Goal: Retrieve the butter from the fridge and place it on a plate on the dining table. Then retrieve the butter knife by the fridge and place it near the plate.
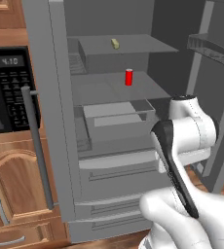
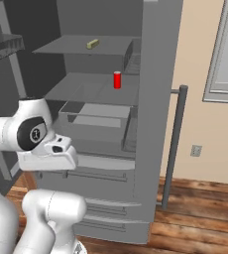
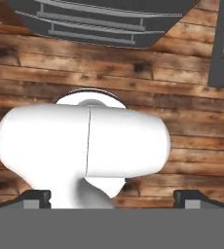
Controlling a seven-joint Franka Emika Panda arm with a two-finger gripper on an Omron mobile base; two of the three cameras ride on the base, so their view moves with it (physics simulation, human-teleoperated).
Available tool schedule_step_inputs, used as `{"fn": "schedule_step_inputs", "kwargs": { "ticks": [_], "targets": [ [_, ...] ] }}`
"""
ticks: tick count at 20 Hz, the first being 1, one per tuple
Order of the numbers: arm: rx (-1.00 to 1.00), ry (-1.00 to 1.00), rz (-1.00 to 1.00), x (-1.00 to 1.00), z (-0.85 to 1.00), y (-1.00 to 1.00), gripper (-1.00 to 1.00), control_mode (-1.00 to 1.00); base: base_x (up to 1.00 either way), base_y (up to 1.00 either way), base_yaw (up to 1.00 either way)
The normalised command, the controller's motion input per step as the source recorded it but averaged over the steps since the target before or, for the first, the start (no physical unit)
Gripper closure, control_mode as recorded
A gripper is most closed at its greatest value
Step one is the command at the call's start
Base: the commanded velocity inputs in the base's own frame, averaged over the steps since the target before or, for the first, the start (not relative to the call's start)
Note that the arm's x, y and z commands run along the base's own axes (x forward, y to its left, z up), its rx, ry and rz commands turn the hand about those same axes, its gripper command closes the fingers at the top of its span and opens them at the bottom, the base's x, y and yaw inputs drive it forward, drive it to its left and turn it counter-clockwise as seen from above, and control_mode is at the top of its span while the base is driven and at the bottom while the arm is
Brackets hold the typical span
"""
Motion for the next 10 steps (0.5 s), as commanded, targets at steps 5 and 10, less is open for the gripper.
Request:
{"fn": "schedule_step_inputs", "kwargs": {
  "ticks": [5, 10],
  "targets": [
    [0.06, -0.13, -0.15, 0.14, 0.09, 0.0, -1.0, -1.0, 0.0, 0.0, 0.0],
    [0.0, -0.17, -0.06, 0.0, 0.06, 0.0, -1.0, -1.0, 0.0, 0.0, 0.0]
  ]
}}
